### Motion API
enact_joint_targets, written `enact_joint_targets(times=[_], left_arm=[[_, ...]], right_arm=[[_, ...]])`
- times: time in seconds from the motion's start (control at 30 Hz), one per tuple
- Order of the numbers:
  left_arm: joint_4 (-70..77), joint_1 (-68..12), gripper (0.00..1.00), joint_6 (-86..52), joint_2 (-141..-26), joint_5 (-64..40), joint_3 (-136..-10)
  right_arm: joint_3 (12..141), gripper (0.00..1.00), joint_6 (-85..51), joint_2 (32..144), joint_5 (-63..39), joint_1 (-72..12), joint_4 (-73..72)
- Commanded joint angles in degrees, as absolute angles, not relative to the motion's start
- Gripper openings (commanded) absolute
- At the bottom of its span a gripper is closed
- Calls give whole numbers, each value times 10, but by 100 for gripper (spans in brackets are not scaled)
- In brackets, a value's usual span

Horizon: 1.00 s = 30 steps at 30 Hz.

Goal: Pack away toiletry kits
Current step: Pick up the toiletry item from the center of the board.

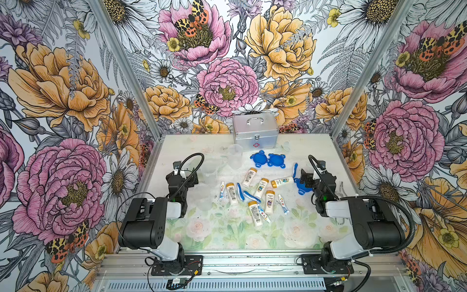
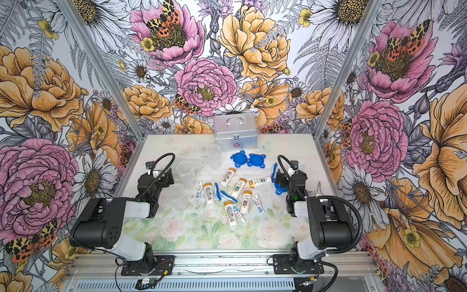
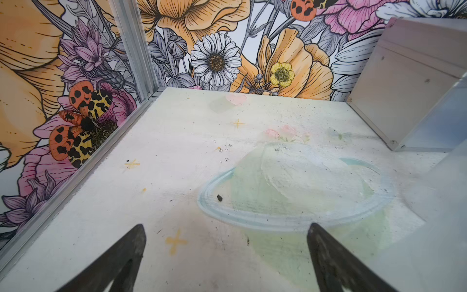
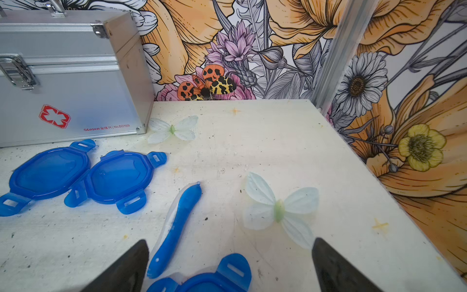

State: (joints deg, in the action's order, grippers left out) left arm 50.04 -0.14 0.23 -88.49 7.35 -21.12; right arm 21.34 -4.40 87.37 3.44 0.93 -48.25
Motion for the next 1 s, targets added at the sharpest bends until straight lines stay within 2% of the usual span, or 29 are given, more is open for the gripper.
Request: enact_joint_targets(times=[0.0,0.97], left_arm=[[523,-1,99,8,-884,63,-221],[523,-1,99,8,-884,63,-221]], right_arm=[[227,100,-39,878,42,10,-487],[228,100,-51,879,39,19,-488]])
